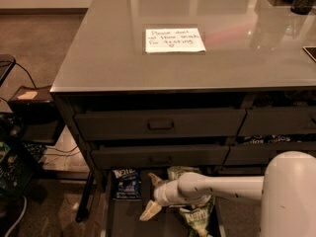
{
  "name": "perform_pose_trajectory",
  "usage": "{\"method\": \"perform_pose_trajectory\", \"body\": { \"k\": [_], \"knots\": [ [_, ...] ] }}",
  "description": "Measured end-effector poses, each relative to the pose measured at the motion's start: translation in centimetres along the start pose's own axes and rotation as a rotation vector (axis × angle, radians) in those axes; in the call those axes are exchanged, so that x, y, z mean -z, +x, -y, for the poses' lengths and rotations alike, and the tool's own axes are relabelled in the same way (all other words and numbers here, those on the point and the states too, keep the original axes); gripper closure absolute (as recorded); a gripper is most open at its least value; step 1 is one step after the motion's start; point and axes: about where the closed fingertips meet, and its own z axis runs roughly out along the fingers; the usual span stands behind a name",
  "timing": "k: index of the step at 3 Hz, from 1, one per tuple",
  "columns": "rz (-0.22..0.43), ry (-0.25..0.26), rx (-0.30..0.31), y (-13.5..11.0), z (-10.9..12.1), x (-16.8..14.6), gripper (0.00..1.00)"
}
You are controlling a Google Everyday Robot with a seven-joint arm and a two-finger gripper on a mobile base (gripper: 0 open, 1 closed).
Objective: Pick blue chip bag from bottom drawer and place on counter
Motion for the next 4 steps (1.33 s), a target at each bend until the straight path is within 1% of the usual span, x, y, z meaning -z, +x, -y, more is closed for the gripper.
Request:
{"method": "perform_pose_trajectory", "body": {
  "k": [1,2,3,4],
  "knots": [
    [0.000,0.000,0.000,0.0,0.0,0.0,0.00],
    [0.011,0.015,-0.013,1.4,0.1,-0.3,0.00],
    [0.051,0.061,-0.013,3.7,1.2,-1.9,0.00],
    [0.095,0.082,-0.001,5.5,2.4,-5.0,0.00]
  ]
}}
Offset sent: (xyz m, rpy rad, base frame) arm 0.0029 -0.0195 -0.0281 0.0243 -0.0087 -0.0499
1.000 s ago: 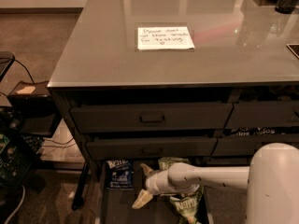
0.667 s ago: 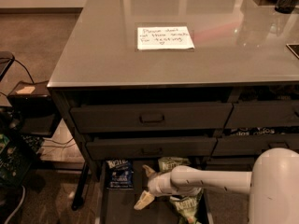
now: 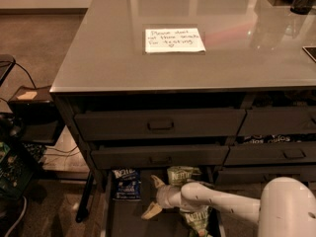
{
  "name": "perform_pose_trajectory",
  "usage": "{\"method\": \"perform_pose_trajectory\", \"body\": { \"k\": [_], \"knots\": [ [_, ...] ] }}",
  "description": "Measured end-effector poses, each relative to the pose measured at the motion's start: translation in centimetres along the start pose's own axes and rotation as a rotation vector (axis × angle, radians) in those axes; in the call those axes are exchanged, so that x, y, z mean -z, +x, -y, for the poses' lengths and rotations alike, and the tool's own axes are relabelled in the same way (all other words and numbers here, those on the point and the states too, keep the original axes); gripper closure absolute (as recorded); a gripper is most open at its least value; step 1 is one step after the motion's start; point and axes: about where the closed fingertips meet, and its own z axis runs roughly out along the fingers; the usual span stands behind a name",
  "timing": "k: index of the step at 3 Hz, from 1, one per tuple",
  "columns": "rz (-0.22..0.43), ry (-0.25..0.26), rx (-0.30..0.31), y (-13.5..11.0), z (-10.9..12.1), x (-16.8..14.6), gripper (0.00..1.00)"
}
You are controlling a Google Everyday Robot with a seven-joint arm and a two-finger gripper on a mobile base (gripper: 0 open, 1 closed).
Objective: Pick blue chip bag from bottom drawer and place on counter
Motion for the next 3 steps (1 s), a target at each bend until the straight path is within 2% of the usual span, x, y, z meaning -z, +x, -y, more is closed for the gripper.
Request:
{"method": "perform_pose_trajectory", "body": {
  "k": [1,2,3],
  "knots": [
    [0.017,-0.003,0.016,0.6,0.7,-2.9,0.00],
    [0.017,-0.016,0.029,0.0,0.8,-6.1,0.00],
    [0.016,-0.031,0.011,-1.2,1.0,-9.1,0.00]
  ]
}}
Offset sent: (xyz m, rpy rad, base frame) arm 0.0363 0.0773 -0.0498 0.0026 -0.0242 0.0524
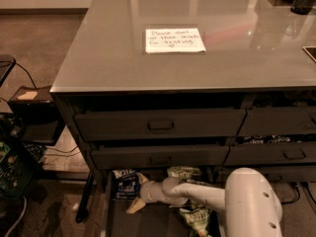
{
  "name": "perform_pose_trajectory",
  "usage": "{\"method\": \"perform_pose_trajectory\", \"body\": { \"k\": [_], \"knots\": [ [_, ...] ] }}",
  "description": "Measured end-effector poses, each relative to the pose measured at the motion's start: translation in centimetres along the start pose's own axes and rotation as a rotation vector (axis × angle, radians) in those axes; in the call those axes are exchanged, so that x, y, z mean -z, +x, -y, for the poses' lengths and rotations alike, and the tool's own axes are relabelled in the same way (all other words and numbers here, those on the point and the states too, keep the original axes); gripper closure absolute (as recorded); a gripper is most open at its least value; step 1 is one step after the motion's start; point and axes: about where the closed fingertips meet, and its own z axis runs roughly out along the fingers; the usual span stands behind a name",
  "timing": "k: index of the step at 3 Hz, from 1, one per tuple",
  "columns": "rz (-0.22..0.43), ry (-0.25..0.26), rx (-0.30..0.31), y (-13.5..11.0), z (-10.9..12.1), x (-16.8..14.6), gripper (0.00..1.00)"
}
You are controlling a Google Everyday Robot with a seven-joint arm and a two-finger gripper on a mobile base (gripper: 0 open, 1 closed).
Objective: Pick blue chip bag from bottom drawer and place on counter
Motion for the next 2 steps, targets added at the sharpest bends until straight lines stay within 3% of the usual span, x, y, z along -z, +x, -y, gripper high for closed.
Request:
{"method": "perform_pose_trajectory", "body": {
  "k": [2],
  "knots": [
    [-0.004,0.019,-0.065,-0.13,1.05,-2.81,0.00]
  ]
}}
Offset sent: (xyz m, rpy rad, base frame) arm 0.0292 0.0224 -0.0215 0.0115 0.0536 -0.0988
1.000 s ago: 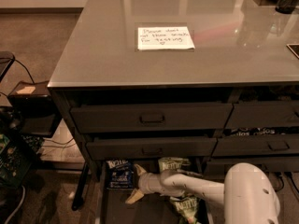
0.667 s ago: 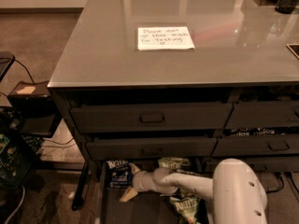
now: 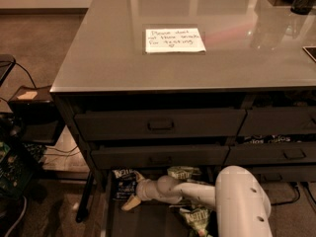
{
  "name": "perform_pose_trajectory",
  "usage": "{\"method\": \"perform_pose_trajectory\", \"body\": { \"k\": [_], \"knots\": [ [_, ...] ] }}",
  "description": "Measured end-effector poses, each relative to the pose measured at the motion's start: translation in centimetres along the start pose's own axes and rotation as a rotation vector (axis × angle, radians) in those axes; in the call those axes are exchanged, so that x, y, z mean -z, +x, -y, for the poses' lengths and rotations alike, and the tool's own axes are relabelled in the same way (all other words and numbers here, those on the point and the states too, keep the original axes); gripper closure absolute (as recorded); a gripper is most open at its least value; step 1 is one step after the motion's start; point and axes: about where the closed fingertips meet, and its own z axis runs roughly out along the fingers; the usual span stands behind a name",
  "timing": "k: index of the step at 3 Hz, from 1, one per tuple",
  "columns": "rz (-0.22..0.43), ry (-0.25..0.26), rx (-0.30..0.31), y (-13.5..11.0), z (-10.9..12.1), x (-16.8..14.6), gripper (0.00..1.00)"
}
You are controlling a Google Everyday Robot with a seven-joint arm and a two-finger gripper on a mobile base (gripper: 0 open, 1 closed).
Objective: Pick blue chip bag from bottom drawer and place on counter
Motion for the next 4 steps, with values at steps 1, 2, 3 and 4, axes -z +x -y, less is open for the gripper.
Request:
{"method": "perform_pose_trajectory", "body": {
  "k": [1,2,3,4],
  "knots": [
    [-0.009,0.028,-0.030,0.6,0.7,-0.5,0.00],
    [-0.020,0.049,-0.042,1.0,1.3,-1.0,0.00],
    [-0.040,0.067,-0.056,1.7,2.1,-1.6,0.00],
    [-0.060,0.072,-0.066,2.4,2.6,-2.2,0.00]
  ]
}}
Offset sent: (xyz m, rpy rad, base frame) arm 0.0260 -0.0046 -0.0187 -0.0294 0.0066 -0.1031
